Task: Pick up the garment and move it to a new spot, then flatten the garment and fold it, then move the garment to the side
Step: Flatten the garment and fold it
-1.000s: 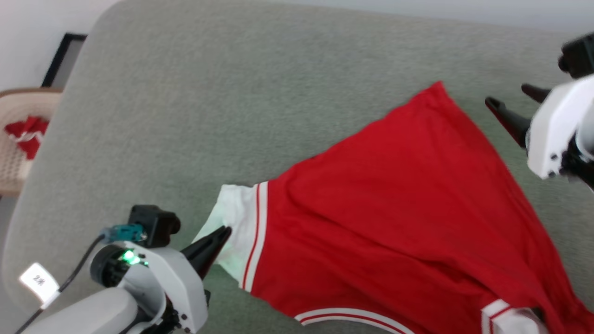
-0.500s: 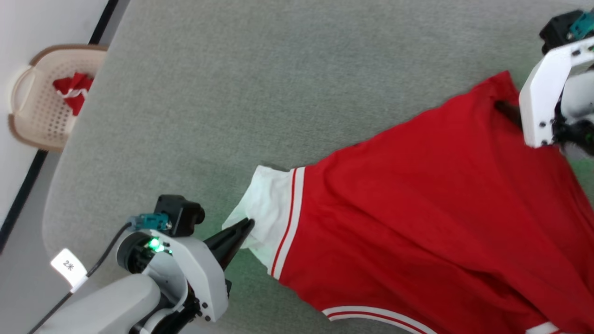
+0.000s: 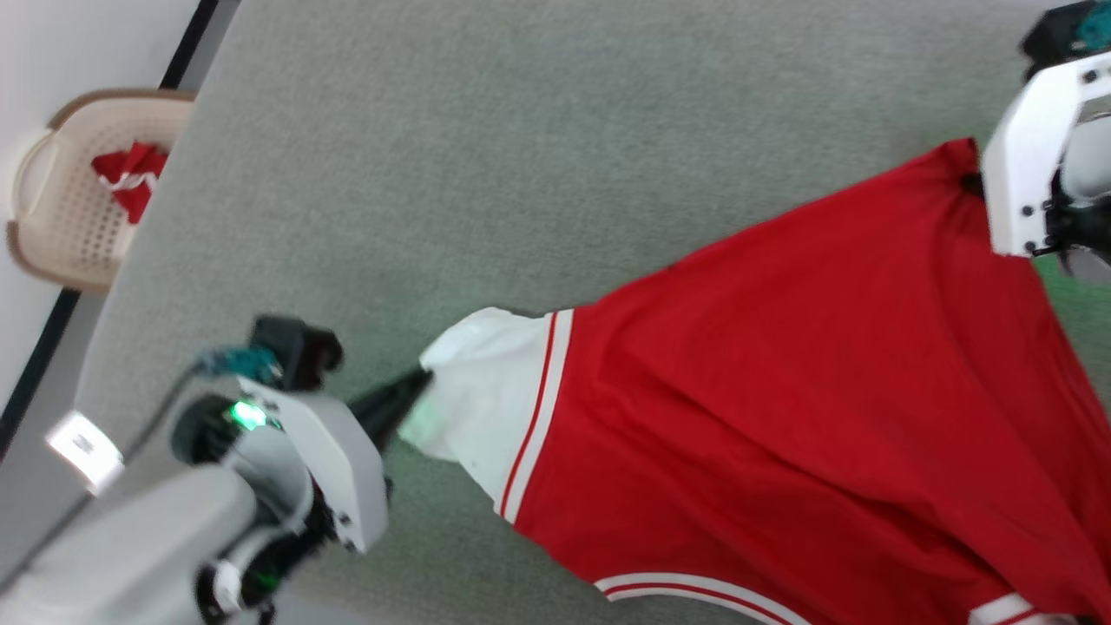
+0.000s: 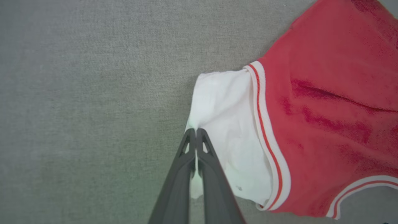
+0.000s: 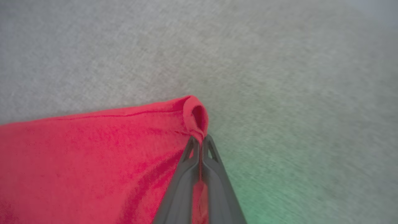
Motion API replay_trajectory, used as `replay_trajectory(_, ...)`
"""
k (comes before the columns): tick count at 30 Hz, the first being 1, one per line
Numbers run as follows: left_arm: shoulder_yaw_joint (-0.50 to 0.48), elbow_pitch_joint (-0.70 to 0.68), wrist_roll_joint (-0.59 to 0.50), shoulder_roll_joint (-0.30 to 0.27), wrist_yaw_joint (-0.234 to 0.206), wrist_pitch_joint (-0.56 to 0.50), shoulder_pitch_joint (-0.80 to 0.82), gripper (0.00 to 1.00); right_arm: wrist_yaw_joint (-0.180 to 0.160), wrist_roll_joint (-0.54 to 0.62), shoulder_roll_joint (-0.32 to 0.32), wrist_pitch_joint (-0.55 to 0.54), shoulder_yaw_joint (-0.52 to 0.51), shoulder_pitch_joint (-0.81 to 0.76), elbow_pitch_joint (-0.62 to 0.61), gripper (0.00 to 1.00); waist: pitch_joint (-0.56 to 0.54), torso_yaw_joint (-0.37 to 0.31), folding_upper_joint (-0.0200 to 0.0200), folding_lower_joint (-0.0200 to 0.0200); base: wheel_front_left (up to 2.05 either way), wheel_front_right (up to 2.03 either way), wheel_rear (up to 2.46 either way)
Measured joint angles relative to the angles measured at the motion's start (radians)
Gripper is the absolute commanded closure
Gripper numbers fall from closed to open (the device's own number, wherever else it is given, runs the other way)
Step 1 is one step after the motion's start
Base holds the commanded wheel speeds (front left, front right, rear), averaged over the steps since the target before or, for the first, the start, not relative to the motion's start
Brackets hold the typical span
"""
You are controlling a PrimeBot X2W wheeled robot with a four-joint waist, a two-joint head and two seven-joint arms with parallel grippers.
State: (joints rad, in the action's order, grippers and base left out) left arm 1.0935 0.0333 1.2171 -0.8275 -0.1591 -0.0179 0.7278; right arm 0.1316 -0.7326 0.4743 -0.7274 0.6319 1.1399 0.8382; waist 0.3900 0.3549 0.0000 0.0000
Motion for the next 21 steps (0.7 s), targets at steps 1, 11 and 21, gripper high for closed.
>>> replay_trajectory(1, -0.007, -0.007, 0.003, -0.011, -0.005, -0.012, 0.014, 1.0, 0.0, -0.002, 0.002, 0.018, -0.008, 0.001, 0.009, 1.0, -0.007, -0.007, 0.0, 0.0, 0.0, 0.0, 0.0)
replay_trajectory(11, -0.07, -0.014, -0.024, -0.119, -0.009, -0.175, 0.235, 1.0, 0.0, -0.016, 0.009, 0.114, -0.044, 0.044, -0.017, 1.0, -0.077, -0.085, 0.0, 0.0, 0.0, 0.0, 0.0)
replay_trajectory(21, -0.121, 0.158, -0.126, -0.104, 0.088, -0.265, 0.533, 1.0, 0.0, -0.03, -0.004, 0.194, -0.079, 0.068, -0.107, 1.0, -0.184, -0.18, 0.0, 0.0, 0.0, 0.0, 0.0)
